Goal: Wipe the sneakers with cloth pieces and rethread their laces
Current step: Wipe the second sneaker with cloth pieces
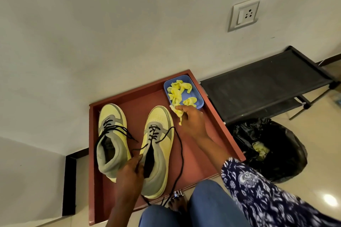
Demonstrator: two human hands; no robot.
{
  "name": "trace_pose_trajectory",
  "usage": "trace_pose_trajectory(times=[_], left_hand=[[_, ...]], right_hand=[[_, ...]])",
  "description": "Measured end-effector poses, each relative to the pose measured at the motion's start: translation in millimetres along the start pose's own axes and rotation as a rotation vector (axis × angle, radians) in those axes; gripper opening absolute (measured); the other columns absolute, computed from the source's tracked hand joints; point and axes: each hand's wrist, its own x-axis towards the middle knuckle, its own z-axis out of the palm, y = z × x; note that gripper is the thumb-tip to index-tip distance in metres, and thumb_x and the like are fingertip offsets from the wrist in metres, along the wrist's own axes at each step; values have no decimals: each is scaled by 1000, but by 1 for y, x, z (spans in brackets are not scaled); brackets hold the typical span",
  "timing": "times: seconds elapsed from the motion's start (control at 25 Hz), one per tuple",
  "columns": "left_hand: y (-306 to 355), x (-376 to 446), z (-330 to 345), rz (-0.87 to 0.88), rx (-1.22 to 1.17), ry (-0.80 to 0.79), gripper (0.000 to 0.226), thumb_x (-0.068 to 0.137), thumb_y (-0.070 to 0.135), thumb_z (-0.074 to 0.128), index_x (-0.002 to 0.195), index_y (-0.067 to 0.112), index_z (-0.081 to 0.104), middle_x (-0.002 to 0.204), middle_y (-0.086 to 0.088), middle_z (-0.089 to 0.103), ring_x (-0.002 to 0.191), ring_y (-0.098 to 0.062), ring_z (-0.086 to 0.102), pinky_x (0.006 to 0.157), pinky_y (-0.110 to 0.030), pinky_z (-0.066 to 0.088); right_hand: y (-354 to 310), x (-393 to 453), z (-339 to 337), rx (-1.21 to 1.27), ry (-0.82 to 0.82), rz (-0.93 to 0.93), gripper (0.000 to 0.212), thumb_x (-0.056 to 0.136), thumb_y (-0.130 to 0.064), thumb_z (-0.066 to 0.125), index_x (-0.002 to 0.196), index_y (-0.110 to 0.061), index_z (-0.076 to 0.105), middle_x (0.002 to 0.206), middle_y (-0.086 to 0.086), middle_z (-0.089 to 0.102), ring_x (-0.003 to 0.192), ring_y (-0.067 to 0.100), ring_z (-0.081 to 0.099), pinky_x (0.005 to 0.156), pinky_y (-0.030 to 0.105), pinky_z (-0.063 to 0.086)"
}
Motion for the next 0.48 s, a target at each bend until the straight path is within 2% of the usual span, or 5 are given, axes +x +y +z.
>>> trace_pose_trajectory(times=[0.08,0.12,0.28,0.4,0.48], left_hand=[[-3,-1,-9,8,0,-28,26,90,9,55,114,7,64,99,-5,67,81,-11,56,70,-15,41],[-3,-1,-12,13,7,-42,26,89,10,56,114,6,64,102,-7,67,84,-11,55,75,-18,42],[1,-1,-13,55,64,-49,24,88,5,56,111,4,64,101,-6,64,88,-17,57,79,-22,40],[3,7,1,151,159,-10,28,81,5,54,107,0,64,104,-13,63,94,-30,60,85,-17,38],[4,12,10,223,185,23,30,75,5,53,102,-3,64,101,-18,64,90,-35,62,83,-23,43]], right_hand=[[-2,14,11,-42,-66,-33,41,79,12,48,109,-6,68,104,17,68,99,29,61,72,9,34],[0,18,19,-78,-125,-43,43,78,12,46,110,-8,68,107,17,67,101,29,60,75,11,36],[16,-2,40,-150,-315,90,44,82,-4,46,126,-3,55,127,19,52,117,31,51,100,30,35],[19,-46,45,-69,-290,165,46,86,-14,48,131,-3,49,130,16,46,120,28,48,103,27,33],[14,-81,51,-3,-227,218,47,87,-19,39,131,-6,50,129,13,44,116,27,49,100,24,35]])
